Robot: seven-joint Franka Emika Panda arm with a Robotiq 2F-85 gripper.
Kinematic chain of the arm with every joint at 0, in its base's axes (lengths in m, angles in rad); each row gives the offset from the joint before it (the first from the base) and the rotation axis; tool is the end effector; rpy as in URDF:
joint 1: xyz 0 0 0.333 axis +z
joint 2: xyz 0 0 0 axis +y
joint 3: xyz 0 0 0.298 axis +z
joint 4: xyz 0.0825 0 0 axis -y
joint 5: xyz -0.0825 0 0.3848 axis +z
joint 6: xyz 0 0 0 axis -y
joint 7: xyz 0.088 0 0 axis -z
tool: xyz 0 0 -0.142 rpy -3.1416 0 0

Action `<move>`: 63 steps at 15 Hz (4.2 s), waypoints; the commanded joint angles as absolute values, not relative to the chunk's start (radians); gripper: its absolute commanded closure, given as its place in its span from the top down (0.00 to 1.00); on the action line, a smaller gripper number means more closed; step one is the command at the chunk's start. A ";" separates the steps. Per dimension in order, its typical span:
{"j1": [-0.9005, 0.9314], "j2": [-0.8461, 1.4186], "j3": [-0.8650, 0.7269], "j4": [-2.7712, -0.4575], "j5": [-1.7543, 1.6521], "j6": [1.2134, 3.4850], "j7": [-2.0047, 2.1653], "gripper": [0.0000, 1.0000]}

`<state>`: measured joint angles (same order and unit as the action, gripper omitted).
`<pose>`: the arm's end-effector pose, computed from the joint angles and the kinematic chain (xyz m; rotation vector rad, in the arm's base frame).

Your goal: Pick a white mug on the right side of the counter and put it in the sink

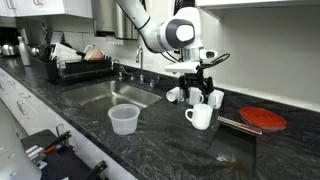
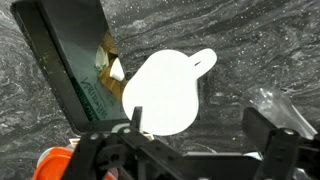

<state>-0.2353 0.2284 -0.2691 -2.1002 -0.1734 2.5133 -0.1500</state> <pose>0.5222 -0.2897 0.2817 2.8943 -0.3067 0.1795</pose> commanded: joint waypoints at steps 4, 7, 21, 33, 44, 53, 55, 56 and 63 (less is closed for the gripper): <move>-0.268 0.261 -0.233 -2.058 -0.059 2.426 -0.229 1.00; -0.277 0.273 -0.231 -2.046 -0.018 2.414 -0.248 1.00; -0.356 0.407 -0.201 -1.911 0.050 2.272 -0.370 0.55; -0.379 0.412 -0.198 -1.879 0.046 2.223 -0.369 0.02; -0.368 0.378 -0.227 -1.890 0.007 2.221 -0.337 0.02; -0.325 0.286 -0.243 -1.979 -0.058 2.223 -0.247 0.02; -0.313 0.248 -0.244 -2.016 -0.078 2.230 -0.206 0.02; -0.308 0.232 -0.244 -2.034 -0.084 2.233 -0.188 0.02; -0.245 0.115 -0.228 -2.176 -0.104 2.267 -0.057 0.02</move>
<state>-0.2709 0.1778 -0.2273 -2.1126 -0.0709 2.2338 -0.1134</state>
